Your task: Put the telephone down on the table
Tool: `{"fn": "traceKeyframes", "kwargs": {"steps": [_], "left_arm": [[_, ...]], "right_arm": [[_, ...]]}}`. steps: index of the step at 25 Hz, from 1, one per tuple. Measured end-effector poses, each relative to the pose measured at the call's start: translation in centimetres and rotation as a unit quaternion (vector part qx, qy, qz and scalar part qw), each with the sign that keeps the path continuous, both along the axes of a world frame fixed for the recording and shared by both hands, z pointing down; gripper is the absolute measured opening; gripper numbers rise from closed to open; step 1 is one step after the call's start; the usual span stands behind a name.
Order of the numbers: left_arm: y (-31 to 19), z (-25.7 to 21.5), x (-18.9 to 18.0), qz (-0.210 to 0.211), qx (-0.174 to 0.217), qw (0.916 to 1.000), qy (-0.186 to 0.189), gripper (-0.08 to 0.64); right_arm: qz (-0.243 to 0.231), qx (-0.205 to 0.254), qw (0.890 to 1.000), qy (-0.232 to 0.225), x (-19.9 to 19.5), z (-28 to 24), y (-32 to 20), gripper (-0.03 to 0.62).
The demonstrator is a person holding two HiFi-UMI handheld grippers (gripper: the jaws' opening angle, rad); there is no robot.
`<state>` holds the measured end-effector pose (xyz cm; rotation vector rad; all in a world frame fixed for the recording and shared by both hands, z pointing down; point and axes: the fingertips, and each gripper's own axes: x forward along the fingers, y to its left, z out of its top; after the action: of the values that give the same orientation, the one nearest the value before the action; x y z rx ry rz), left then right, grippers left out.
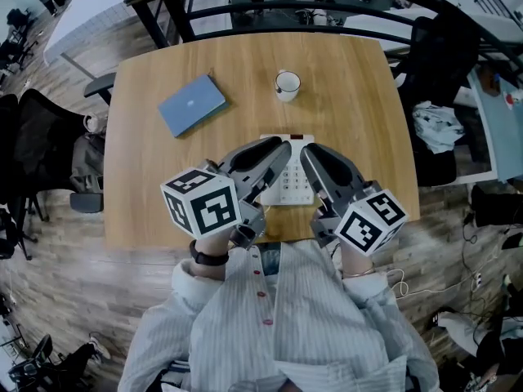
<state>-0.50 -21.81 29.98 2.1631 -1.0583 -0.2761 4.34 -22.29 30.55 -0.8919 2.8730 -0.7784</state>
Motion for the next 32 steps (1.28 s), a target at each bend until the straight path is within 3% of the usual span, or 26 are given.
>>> {"fn": "traceKeyframes", "kwargs": {"steps": [7, 18, 32], "left_arm": [[0.9, -0.9, 0.0, 0.001, 0.014, 0.9999, 0.005, 0.011], [1.1, -0.2, 0.7, 0.009, 0.024, 0.9991, -0.033, 0.008], [1.5, 0.4, 1.4, 0.013, 0.019, 0.9984, -0.051, 0.008]], "right_arm": [[-0.024, 0.028, 0.999, 0.015, -1.2, -1.7, 0.7, 0.043], [-0.026, 0.038, 0.998, 0.03, -1.0, -1.6, 0.9, 0.037], [-0.022, 0.027, 0.999, 0.03, -0.6, -0.7, 1.1, 0.035]]}}
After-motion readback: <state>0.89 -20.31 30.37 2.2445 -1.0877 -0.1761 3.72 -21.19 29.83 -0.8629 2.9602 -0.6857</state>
